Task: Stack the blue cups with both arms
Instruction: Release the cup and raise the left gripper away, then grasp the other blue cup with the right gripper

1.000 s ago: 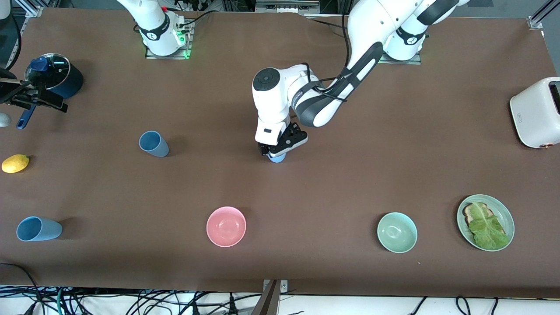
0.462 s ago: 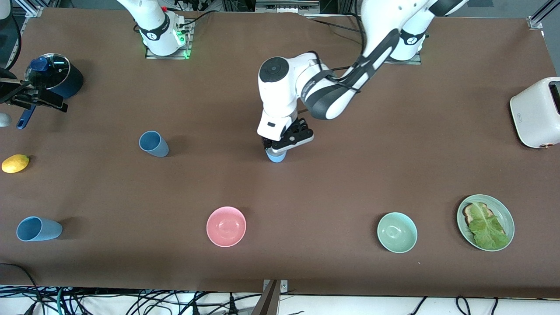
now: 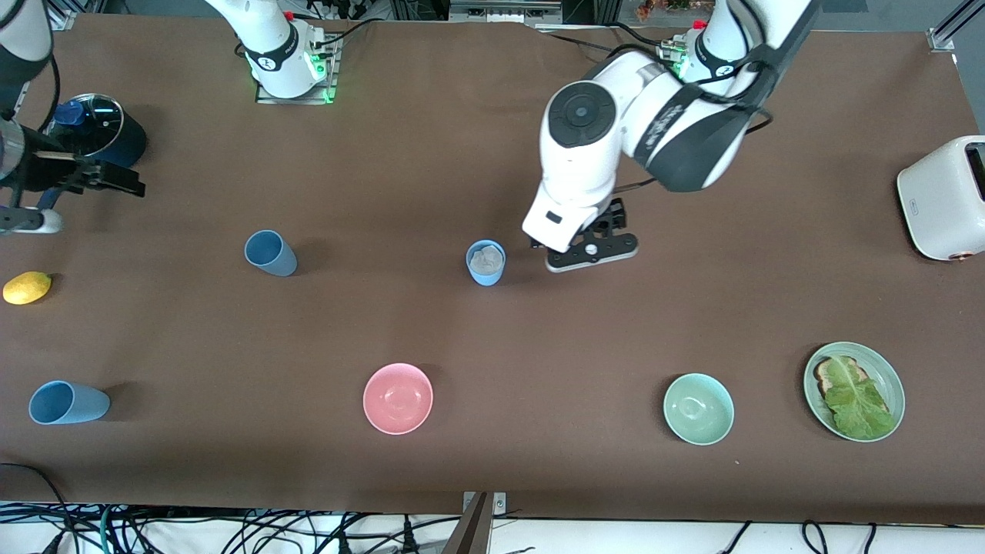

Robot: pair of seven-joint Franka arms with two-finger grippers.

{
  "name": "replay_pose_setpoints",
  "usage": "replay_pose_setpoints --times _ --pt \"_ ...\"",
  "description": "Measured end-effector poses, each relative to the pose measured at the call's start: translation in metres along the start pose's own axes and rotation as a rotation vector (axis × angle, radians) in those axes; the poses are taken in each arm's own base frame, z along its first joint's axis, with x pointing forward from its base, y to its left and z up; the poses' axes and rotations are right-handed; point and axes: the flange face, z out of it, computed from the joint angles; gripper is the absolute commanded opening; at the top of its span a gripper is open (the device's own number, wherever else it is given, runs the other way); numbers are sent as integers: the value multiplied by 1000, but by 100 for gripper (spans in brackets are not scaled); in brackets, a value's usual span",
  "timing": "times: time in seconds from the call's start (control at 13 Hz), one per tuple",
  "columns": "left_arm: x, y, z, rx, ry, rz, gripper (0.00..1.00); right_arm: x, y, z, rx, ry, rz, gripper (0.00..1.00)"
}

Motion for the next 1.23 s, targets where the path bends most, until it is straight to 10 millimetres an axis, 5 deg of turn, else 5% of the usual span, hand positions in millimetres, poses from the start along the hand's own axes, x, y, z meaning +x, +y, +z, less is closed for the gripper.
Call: replay_pose_setpoints --times 0.31,0.92,1.08,1.23 --pt "47 -77 -24 -6 -89 127 100 16 -31 65 -10 26 -56 100" --pt "122 -261 -43 -58 -145 345 100 16 -35 190 -10 187 -66 100" --pt "121 -287 -64 -51 -113 345 100 13 -36 213 -10 214 -70 100" --pt "109 -288 -86 -26 -84 338 100 13 -39 228 -10 229 -75 100"
